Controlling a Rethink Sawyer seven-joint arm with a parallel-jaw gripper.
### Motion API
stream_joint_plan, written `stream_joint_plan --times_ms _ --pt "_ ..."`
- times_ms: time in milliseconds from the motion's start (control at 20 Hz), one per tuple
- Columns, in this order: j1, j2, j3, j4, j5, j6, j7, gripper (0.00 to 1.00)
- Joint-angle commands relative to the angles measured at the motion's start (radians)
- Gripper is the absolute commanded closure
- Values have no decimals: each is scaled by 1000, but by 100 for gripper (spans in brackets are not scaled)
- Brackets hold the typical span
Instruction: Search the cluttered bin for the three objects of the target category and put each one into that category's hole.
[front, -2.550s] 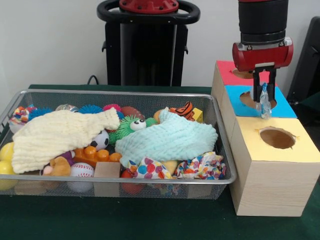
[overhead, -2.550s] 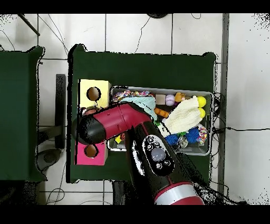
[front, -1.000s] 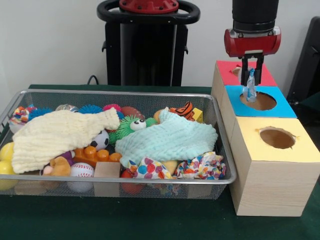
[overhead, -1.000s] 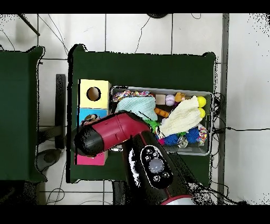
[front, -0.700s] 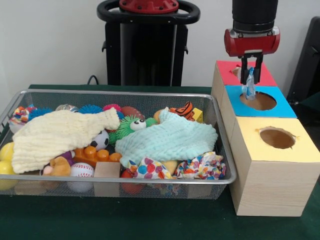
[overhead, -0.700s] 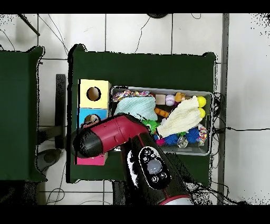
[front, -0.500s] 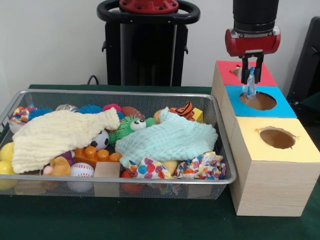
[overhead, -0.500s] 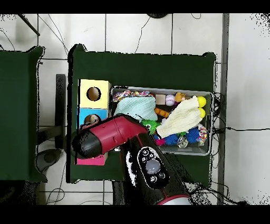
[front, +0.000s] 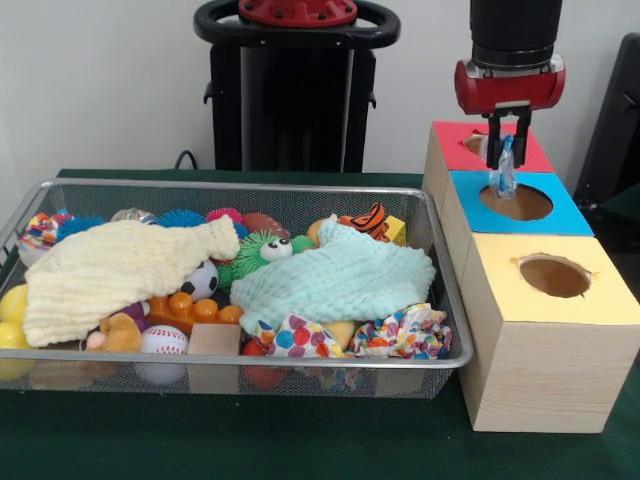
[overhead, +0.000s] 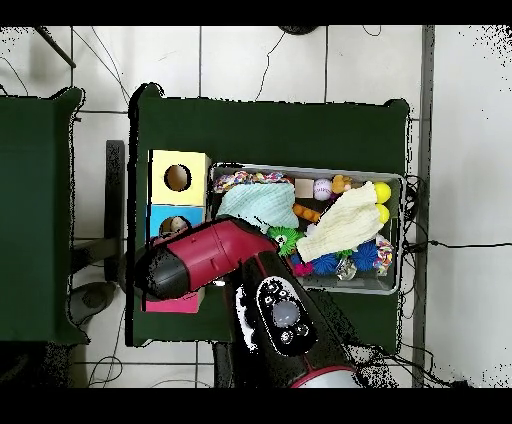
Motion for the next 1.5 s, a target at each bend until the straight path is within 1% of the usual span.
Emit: stream_joint_plan --times_ms 50,650,1050,1250,1400,1500 --pt "10 47 -3 8 -50 -5 -26 100" --pt "24 57 -10 -11 -50 -13 -18 100" --pt "33 61 -21 -22 -49 -45 8 100" --pt "57 59 -56 -35 -65 -71 41 100" --pt "91 67 -104 -65 -89 -93 73 100" --pt "99 69 -118 -69 -85 -112 78 100"
